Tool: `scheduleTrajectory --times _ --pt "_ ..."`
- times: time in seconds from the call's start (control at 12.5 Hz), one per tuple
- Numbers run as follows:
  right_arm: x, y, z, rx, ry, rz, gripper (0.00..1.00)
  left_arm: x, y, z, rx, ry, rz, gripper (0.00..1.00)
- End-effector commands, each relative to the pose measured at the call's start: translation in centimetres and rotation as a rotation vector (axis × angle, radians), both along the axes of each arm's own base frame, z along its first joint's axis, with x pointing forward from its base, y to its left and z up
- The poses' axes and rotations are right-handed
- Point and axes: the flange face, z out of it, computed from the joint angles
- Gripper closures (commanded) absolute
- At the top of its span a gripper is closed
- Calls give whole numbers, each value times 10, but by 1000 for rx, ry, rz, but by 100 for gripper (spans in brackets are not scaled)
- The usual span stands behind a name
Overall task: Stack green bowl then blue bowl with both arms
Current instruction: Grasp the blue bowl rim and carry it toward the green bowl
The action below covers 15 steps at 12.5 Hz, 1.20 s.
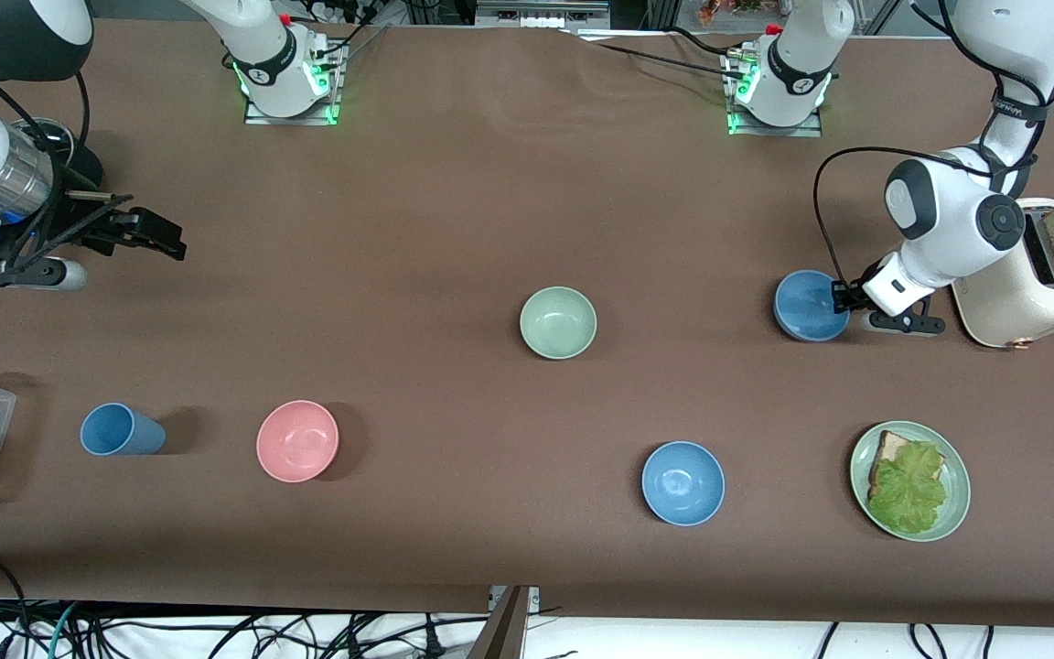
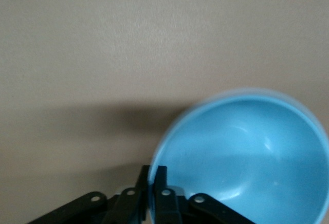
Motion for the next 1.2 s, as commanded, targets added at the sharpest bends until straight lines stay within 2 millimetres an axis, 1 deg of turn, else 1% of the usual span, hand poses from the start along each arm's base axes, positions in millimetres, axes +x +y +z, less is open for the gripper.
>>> scheduleTrajectory --times 0.0,0.08,0.16,0.24,0.32,0.4,0.48,0.56,0.64,0.72,0.8,0.88,0.96,1.12 --pt "-1 -2 4 12 6 11 0 12 -1 19 -20 -17 2 100" --pt "-2 -2 5 12 3 10 0 22 -4 34 -35 -4 -1 100" --pt "-2 -3 5 12 5 11 0 38 -13 52 -52 4 -22 100" --pt "-1 -3 5 12 3 10 0 52 -29 67 -74 9 -26 100" --pt "-2 -3 5 12 5 11 0 64 -46 78 -87 2 -15 100" --pt "-2 -3 5 12 5 11 0 74 -73 88 -95 -15 -21 100" --pt "-2 -3 5 11 5 14 0 79 -99 95 -99 -21 -3 100" --pt "-2 -4 5 11 4 18 0 81 -130 97 -103 -16 9 100" --pt "-2 -4 5 11 4 20 0 80 -159 96 -108 -4 37 100" --pt "-1 -4 5 11 3 20 0 79 -195 96 -123 8 70 100" --pt "-1 -4 5 11 3 20 0 78 -228 101 -128 9 90 100" --pt "-1 -9 5 11 4 12 0 77 -257 105 -131 8 113 100" --pt "-1 -9 5 11 2 15 0 73 -285 105 -130 16 130 100" --pt "-1 -9 5 11 4 15 0 63 -334 97 -126 36 153 100"
